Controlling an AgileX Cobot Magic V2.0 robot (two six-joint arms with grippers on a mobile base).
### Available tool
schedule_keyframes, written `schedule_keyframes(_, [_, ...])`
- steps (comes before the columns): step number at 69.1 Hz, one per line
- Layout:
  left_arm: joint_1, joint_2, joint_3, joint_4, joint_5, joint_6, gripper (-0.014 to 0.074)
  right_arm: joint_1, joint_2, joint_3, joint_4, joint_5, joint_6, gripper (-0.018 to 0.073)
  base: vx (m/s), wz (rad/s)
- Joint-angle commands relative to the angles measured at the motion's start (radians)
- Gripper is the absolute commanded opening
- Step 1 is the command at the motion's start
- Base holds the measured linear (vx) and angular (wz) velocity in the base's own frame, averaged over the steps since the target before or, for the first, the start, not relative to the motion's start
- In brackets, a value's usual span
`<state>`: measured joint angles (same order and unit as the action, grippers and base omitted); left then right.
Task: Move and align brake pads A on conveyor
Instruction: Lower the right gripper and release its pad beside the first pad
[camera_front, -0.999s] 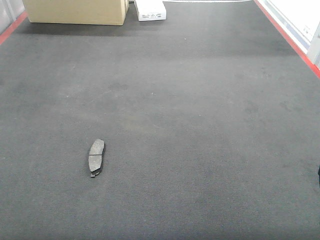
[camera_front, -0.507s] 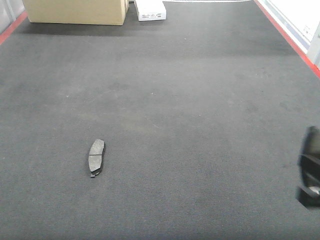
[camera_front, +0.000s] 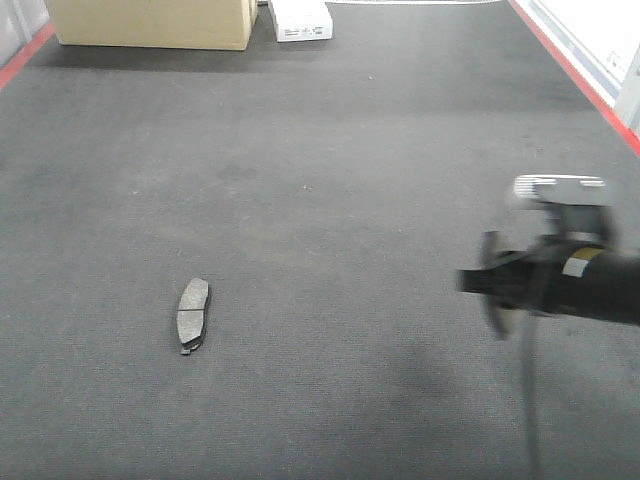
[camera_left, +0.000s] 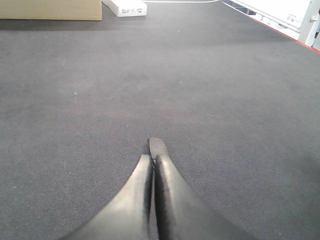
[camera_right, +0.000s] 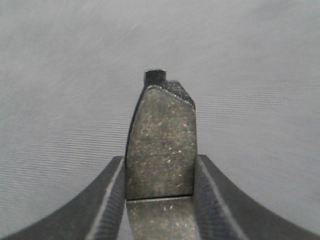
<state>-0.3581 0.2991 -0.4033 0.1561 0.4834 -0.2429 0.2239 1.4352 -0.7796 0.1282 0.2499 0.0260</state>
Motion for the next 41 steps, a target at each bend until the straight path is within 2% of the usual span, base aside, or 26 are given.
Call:
schedule_keyframes(1, [-0.002,0.007,-0.025,0.006,-0.078,-0.001,-0.0007,0.053,0.082,-0.11,0.009,-0.079,0.004,0.008,0.0,0.0])
schedule_keyframes(8, [-0.002,0.007,-0.025,0.006,-0.078,-0.001,-0.0007,0.081,0.184,-0.189,0.046,-0.053,0.01,0.008,0.0,0.0])
schedule_keyframes(21, [-0.002,0.007,-0.025,0.006,-0.078,-0.001,-0.0006,0.086,0.303,-0.283,0.19,0.015,0.008,0.008,0.0,0.0])
schedule_keyframes(41, [-0.002,0.007,-0.025,0.006,-0.077,-0.001,-0.0007,0.086,0.395,-0.293,0.192,-0.03,0.006,0.0082,0.0,0.0])
